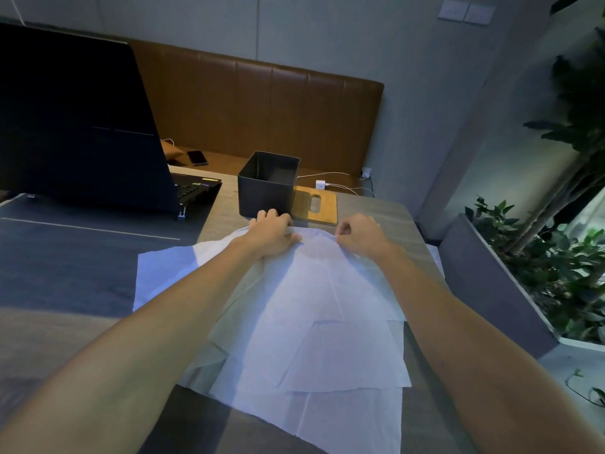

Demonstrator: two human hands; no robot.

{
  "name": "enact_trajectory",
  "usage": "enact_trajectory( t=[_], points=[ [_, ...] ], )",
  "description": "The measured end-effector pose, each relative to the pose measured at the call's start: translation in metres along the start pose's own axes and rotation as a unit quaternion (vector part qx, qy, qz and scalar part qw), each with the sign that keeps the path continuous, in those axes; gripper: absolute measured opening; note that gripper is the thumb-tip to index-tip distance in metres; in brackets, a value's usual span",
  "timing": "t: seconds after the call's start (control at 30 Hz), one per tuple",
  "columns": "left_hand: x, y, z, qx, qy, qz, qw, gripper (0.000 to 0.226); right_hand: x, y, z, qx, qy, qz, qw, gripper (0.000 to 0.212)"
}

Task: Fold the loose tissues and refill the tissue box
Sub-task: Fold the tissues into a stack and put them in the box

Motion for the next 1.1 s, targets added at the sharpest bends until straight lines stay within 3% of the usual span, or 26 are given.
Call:
enact_trajectory(
  t=[0.1,0.33,0.53,0.73,0.93,1.1],
  points=[
    [-0.009,0.002,0.0,0.007,0.051,0.055,0.997,0.025,-0.013,-0.002,0.001,-0.022,0.032,-0.031,0.999,0.013],
    [-0.033,0.013,0.016,0.041,0.089,0.159,0.982,0.002,-0.051,-0.011,0.028,-0.098,0.061,-0.049,0.992,0.009],
    [-0.05,0.03,0.052,0.097,0.111,0.202,0.968,0.015,-0.073,-0.005,0.072,-0.123,0.042,-0.032,0.991,0.02],
    [-0.045,0.041,0.095,0.159,0.066,0.171,0.97,0.026,-0.08,0.0,0.115,-0.155,-0.015,-0.012,0.988,0.01],
    [-0.028,0.043,0.131,0.211,0.029,0.09,0.973,0.016,-0.066,0.003,0.141,-0.165,-0.071,0.044,0.983,0.005],
    [-0.024,0.042,0.149,0.214,-0.002,0.099,0.972,0.018,-0.06,0.006,0.159,-0.178,-0.098,0.053,0.978,0.004]
  ],
)
Point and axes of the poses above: each hand's wrist, its own z-axis away from the middle knuckle, its own x-axis out of the palm, y = z × x, the point moved 6 cm from there along -z, towards the middle knuckle, and after that the axes turned 5 degrees about y, right-handed, at the moved point
